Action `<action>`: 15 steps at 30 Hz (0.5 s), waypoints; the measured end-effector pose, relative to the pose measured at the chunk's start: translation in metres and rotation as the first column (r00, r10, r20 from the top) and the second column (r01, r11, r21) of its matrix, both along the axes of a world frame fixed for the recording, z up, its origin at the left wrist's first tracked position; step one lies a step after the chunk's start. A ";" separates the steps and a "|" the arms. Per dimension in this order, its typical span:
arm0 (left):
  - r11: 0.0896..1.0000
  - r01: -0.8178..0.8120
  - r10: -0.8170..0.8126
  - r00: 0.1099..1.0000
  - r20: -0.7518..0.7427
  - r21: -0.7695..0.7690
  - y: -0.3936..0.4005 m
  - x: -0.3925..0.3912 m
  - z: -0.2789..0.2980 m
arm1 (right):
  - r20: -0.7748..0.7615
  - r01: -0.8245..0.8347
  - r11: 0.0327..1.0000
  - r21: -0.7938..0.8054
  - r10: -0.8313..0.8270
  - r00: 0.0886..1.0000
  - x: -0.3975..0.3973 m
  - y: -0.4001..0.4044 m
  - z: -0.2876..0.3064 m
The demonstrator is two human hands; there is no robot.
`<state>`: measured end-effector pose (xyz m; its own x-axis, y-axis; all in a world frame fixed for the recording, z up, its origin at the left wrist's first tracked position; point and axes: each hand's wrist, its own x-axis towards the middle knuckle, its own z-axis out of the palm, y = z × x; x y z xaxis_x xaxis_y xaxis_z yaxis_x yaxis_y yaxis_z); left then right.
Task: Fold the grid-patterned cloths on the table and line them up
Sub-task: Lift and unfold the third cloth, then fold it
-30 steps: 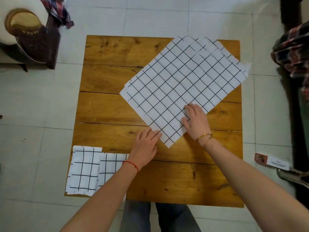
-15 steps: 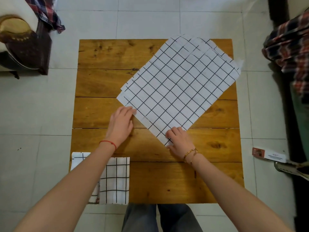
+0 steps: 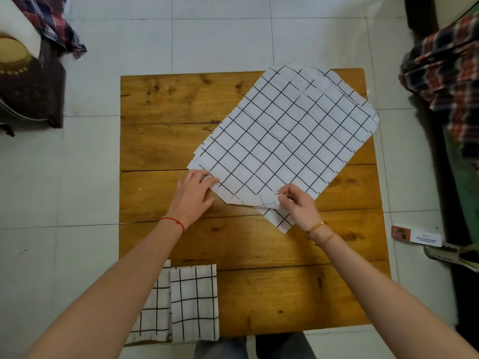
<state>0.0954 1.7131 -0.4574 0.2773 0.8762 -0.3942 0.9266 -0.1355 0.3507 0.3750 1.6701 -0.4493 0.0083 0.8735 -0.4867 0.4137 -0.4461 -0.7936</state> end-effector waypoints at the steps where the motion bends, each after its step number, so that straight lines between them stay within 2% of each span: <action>1: 1.000 -0.012 0.012 1.000 0.019 0.021 0.003 0.000 -0.001 | -0.084 0.057 0.998 -0.022 -0.059 0.995 0.002 0.006 0.003; 4: 0.997 -0.037 0.033 0.997 0.065 0.066 0.014 0.000 0.001 | -0.225 0.162 0.983 -0.092 -0.179 0.958 0.004 0.023 0.014; 9: 0.992 -0.037 0.022 0.993 0.117 0.121 0.030 -0.003 0.007 | -0.255 0.257 0.960 -0.111 -0.277 0.926 0.004 0.036 0.025; 12: 0.993 -0.059 0.040 0.982 0.185 0.100 0.036 -0.004 0.016 | -0.138 0.149 0.989 -0.020 -0.151 0.979 0.005 0.035 0.030; 15: 0.992 -0.074 0.051 0.976 0.211 0.101 0.038 -0.005 0.032 | -0.046 -0.032 0.999 -0.021 0.031 0.998 0.005 0.032 0.035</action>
<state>0.0901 1.7515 -0.4249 0.2863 0.9286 -0.2359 0.8427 -0.1269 0.5232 0.3796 1.7019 -0.4143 -0.0416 0.8622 -0.5049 0.3911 -0.4510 -0.8023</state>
